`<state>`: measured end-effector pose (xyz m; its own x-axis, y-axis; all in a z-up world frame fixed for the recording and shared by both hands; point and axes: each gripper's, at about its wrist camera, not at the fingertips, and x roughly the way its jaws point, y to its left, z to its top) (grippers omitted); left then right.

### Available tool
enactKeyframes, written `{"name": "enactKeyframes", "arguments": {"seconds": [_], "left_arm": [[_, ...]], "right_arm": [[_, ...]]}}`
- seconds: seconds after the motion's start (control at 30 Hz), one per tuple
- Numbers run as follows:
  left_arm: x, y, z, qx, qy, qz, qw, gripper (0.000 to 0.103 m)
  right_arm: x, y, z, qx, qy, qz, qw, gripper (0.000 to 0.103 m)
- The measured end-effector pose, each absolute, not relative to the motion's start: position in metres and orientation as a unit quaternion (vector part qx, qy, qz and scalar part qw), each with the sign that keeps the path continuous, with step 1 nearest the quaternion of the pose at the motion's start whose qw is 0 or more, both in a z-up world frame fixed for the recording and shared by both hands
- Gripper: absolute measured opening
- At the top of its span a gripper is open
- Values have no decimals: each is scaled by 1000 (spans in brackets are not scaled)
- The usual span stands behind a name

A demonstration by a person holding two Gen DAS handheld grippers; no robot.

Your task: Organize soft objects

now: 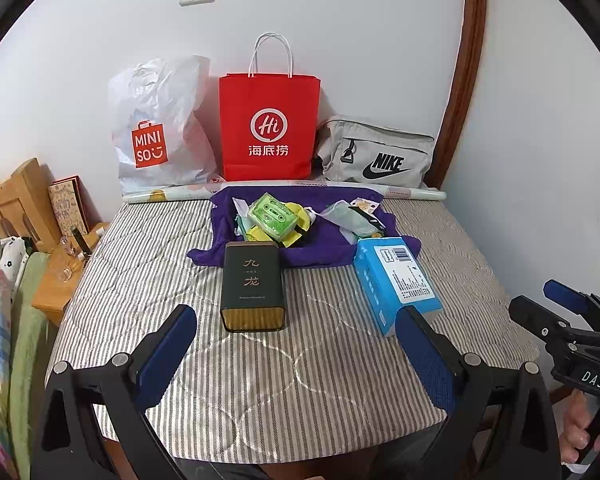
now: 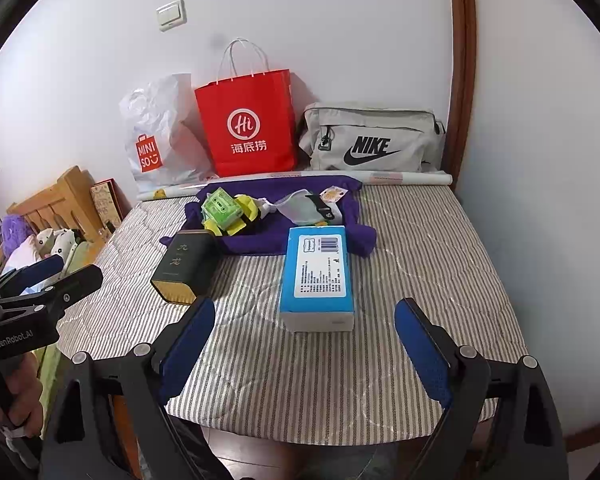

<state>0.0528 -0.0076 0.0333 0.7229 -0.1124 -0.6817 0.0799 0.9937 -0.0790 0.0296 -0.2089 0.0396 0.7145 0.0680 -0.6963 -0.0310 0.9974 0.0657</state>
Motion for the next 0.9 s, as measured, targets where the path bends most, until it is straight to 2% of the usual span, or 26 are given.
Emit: {"name": "enactKeyframes", "arguments": {"seconds": [0.9], "left_arm": [[52,-8,33,-23,371,-51,927,100]], "right_arm": [[27,-210,38,28,379,31,925,91]]}}
